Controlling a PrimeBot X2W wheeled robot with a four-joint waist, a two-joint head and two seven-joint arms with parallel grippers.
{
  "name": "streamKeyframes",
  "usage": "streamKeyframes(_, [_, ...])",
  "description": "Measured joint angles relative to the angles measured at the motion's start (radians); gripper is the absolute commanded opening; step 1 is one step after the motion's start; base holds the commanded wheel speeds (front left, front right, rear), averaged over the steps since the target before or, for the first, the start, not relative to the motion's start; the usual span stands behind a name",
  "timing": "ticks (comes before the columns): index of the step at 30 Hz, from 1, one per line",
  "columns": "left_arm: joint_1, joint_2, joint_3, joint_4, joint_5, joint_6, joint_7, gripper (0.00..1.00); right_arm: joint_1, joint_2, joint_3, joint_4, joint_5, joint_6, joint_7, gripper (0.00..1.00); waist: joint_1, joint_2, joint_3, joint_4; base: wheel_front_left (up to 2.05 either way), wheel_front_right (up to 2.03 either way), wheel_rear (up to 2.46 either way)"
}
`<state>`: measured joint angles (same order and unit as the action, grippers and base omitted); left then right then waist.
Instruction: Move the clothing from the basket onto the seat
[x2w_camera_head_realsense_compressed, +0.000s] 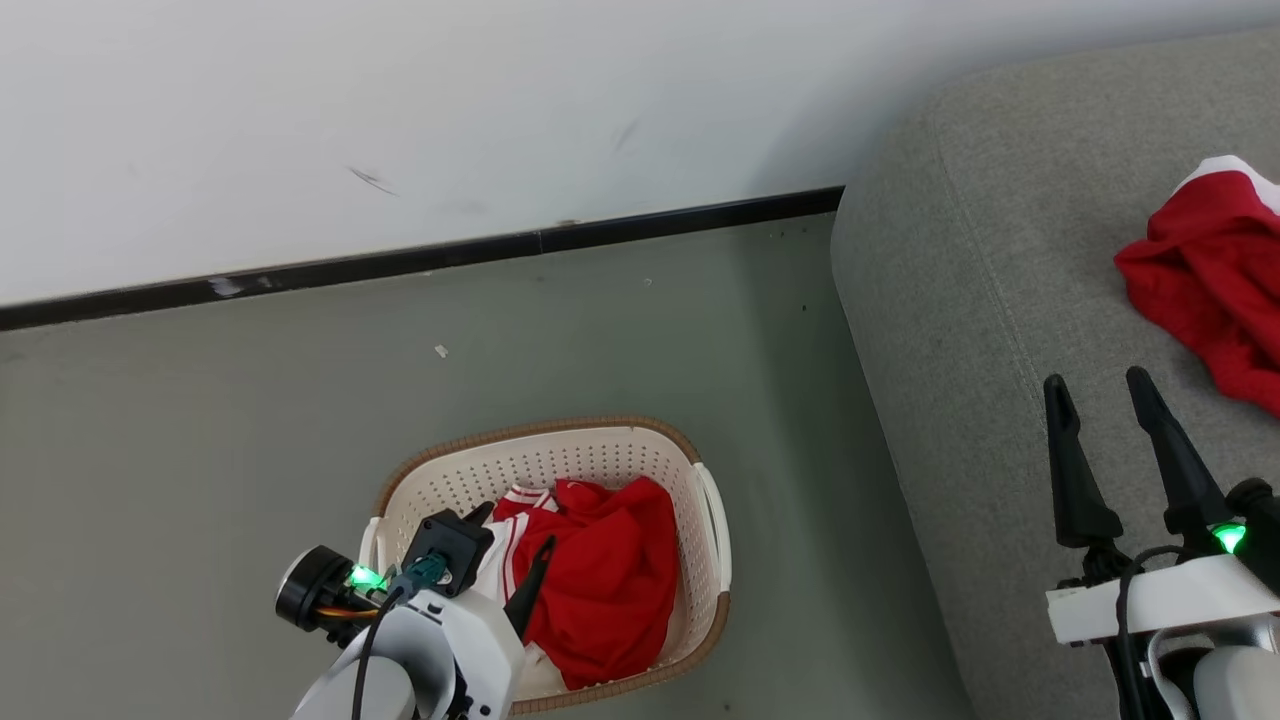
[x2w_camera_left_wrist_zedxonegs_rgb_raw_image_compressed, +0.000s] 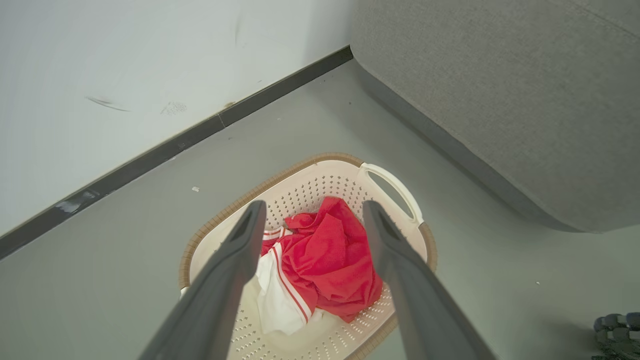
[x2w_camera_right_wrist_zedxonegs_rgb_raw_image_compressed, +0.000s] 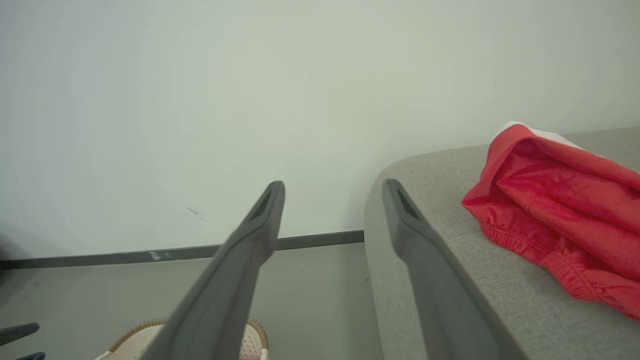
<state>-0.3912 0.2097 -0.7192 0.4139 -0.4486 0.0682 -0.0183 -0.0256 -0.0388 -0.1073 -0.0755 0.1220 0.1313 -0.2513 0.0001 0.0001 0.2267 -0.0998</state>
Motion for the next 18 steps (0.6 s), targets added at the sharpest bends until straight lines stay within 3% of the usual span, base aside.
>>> streamKeyframes(18, [-0.181,-0.032,0.015,0.186,0.029,-0.018,0.007,1.0,-0.171,0.0,0.012,-0.1,0.022,0.0,-0.001,1.0,0.0,0.0,0.218,-0.065,0.0,0.0,0.0])
